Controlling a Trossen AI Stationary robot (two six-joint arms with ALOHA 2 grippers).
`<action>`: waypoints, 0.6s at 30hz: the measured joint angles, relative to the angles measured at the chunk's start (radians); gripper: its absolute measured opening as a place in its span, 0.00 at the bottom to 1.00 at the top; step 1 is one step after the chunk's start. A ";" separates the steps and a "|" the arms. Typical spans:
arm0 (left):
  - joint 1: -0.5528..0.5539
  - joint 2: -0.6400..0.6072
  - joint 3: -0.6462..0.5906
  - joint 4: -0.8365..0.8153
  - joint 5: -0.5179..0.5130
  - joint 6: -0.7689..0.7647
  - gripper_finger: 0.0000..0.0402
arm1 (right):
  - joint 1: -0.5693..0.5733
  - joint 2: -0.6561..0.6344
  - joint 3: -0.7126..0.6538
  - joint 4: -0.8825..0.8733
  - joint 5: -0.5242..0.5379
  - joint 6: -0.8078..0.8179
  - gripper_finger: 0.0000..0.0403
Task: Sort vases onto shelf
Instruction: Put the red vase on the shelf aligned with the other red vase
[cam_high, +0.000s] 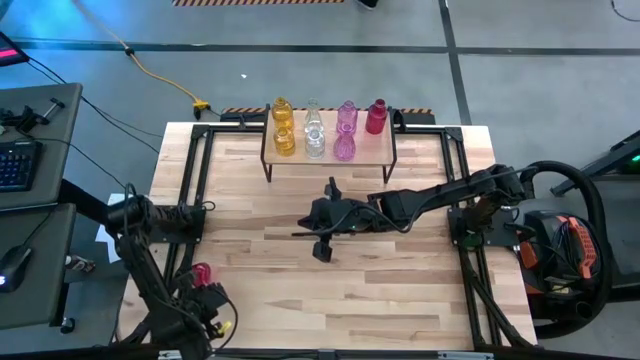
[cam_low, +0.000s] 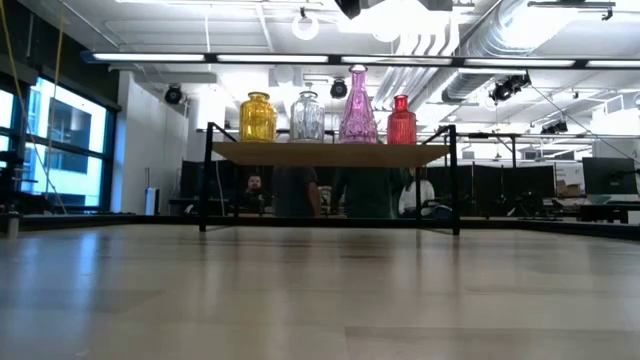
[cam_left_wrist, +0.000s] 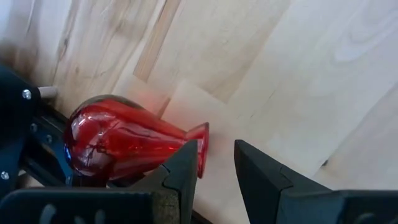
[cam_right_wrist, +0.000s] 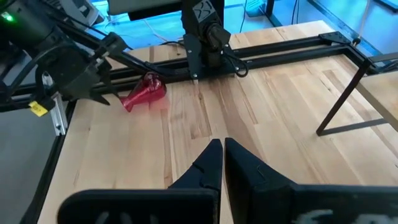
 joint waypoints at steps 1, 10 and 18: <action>0.001 0.003 0.000 0.003 0.000 -0.001 0.24 | 0.000 0.000 0.000 0.000 0.000 0.000 0.00; 0.000 0.055 0.000 0.007 0.047 -0.024 0.23 | 0.000 0.000 0.000 0.006 0.000 0.000 0.00; 0.000 0.116 0.001 0.004 0.053 0.013 0.18 | 0.000 0.000 0.000 0.012 0.000 0.000 0.00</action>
